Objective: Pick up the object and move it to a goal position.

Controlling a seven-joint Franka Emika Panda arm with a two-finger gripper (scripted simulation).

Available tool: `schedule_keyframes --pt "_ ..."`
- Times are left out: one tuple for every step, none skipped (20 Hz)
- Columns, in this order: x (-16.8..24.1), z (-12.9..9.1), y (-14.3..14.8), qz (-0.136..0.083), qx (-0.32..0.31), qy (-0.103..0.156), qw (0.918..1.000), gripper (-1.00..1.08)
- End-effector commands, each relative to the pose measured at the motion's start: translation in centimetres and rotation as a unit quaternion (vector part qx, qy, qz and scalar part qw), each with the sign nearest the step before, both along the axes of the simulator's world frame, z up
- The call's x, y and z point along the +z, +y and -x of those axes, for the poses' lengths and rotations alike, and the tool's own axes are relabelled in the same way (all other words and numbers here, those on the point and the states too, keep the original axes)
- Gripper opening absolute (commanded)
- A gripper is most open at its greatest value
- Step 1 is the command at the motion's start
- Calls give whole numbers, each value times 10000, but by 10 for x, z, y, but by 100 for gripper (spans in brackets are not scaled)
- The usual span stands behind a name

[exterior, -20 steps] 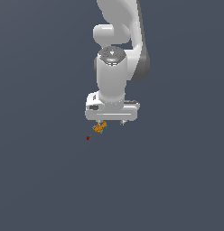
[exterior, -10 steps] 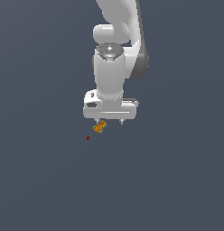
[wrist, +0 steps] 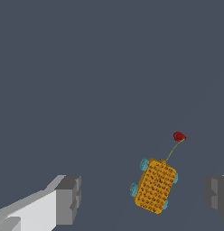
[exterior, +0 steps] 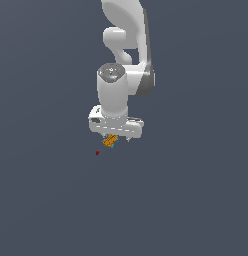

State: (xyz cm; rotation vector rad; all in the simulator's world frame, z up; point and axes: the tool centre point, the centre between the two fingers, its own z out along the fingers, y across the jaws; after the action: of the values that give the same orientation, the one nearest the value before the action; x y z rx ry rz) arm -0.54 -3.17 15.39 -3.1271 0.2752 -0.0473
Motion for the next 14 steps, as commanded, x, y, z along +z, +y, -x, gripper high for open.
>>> schedule_keyframes --pt "-18 8 -10 -26 -374 33 9993 100" --pt "-26 13 -15 -35 -549 46 9985 100" --pt "-34 17 -20 -42 -724 60 9973 100" --pt "-42 21 -25 -47 -889 72 9960 100" --pt "-48 25 -29 -50 -1042 83 9945 100" --pt "-54 29 -33 -51 -1185 94 9929 100" --pt "-60 33 -37 -51 -1316 103 9912 100" --pt "-65 36 -40 -50 -1436 111 9896 100" --pt "-70 39 -43 -49 -1544 118 9879 100" --pt "-74 42 -46 -47 -1641 125 9864 100" --pt "-77 45 -48 -44 -1726 130 9849 100" --pt "-80 47 -50 -42 -1801 135 9836 100" --pt "-83 49 -52 -40 -1863 139 9824 100" --pt "-85 51 -54 -38 -1914 142 9814 100"
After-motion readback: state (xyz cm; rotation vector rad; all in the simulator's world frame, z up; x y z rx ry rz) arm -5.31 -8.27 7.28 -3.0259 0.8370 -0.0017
